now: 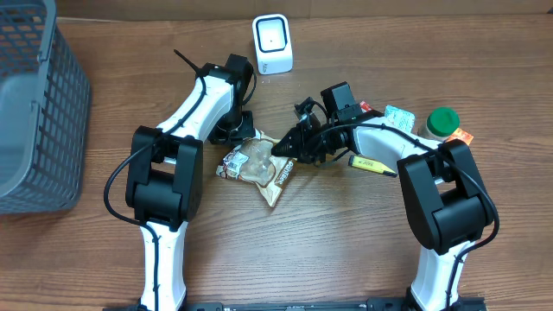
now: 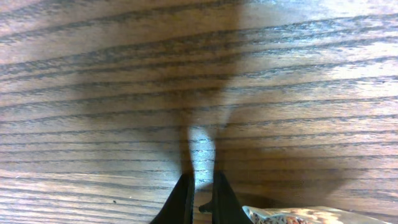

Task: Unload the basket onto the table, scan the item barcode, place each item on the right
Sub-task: 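Lower the right gripper onto the snack bag and grasp its edge, then lift the snack bag with the right gripper while the left gripper withdraws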

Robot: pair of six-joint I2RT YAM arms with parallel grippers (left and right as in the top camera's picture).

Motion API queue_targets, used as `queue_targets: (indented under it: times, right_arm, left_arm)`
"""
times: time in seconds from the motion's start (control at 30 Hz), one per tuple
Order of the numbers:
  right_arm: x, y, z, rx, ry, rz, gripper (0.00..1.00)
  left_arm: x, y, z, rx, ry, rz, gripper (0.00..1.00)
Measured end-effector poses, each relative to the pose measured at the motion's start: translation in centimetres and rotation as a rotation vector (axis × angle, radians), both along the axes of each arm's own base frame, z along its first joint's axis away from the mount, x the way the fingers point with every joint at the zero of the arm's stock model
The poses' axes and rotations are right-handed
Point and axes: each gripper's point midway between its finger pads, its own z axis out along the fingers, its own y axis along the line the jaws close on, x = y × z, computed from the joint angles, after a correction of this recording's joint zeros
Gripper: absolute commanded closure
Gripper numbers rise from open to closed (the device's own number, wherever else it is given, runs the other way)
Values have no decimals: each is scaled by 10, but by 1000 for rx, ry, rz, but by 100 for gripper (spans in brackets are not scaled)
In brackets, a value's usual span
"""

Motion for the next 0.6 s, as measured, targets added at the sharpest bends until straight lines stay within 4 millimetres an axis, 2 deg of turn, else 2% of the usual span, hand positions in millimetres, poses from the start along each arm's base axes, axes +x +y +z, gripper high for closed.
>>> queue_targets:
  times: [0.07, 0.17, 0.27, 0.3, 0.4, 0.6]
  right_arm:
    - [-1, 0, 0, 5, -12, 11, 90]
    - [0, 0, 1, 7, -34, 25, 90]
    - [0, 0, 1, 8, -44, 32, 93]
    - [0, -1, 1, 9, -45, 33, 96]
    - [1, -4, 1, 13, -49, 31, 96]
    - [7, -21, 0, 11, -84, 35, 96]
  left_arm:
    - [1, 0, 0, -1, -5, 0, 96]
    - [6, -1, 0, -5, -26, 1, 96]
    - [9, 6, 1, 12, -34, 10, 96]
    - [11, 10, 2, 23, -37, 15, 96]
    - [17, 26, 10, 52, -42, 44, 96]
    - [44, 71, 44, 72, -103, 142, 96]
